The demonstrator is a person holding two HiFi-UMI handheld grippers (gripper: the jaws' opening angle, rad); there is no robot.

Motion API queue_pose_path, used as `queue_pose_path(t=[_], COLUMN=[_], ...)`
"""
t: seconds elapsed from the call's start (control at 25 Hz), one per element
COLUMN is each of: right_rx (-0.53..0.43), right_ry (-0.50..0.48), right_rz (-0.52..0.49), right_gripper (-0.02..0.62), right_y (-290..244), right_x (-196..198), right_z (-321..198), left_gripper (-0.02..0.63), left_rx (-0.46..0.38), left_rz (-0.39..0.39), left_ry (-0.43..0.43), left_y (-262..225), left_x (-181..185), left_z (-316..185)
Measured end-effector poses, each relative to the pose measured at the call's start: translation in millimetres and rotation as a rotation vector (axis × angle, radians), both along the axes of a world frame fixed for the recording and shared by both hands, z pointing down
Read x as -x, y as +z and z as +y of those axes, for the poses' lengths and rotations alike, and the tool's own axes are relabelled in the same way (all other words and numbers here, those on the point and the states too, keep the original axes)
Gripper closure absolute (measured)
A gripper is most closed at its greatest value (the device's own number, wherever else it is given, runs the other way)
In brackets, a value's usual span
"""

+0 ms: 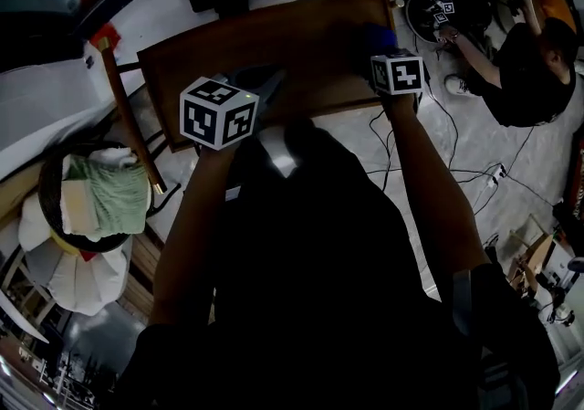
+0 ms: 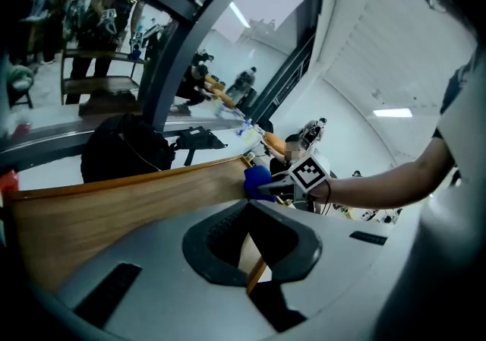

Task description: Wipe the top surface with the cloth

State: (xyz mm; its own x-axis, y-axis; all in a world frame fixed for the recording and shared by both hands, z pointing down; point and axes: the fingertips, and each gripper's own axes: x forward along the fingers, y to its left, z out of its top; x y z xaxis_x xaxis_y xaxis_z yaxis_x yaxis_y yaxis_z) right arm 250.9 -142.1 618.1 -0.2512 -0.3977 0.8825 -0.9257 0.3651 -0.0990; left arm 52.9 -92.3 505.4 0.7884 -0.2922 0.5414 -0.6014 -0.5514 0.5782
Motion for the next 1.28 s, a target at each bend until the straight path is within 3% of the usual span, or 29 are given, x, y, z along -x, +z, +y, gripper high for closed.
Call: queue_pose_path(t=[0.2, 0.44, 0.72, 1.0, 1.16, 1.28], right_rx=[-0.05, 0.052, 0.148, 0.203, 0.185, 0.164], right_ry=[-0.132, -0.251, -0.347, -0.428, -0.56, -0.601], right_rz=[-0.2, -0.426, -0.571, -0.547, -0.411, -0.343], right_gripper=[0.534, 0.534, 0.534, 0.534, 0.534, 0.534], right_y=[-23.7, -12.2, -1.9, 24.7, 39.4, 47.1], right_x=[128.9, 303.5, 443.4, 501.5, 507.2, 504.0], right_z=[14.2, 60.6, 104.5, 134.2, 140.6, 139.9], left_gripper=[0.598, 0.598, 0.598, 0.598, 0.598, 0.598], left_rx=[0.015, 0.02, 0.043, 0.072, 0.075, 0.075], left_rz=[-0.023, -0.063, -0.105, -0.125, -0.124, -0.12], left_ry=[-0.094, -0.202, -0.262, -0.273, -0.253, -0.242], left_y=[-3.9, -7.6, 2.2, 16.3, 19.8, 20.4], left_x=[78.9, 186.0, 275.6, 312.2, 311.9, 306.3], left_z=[23.0, 50.4, 79.0, 94.1, 96.5, 95.4])
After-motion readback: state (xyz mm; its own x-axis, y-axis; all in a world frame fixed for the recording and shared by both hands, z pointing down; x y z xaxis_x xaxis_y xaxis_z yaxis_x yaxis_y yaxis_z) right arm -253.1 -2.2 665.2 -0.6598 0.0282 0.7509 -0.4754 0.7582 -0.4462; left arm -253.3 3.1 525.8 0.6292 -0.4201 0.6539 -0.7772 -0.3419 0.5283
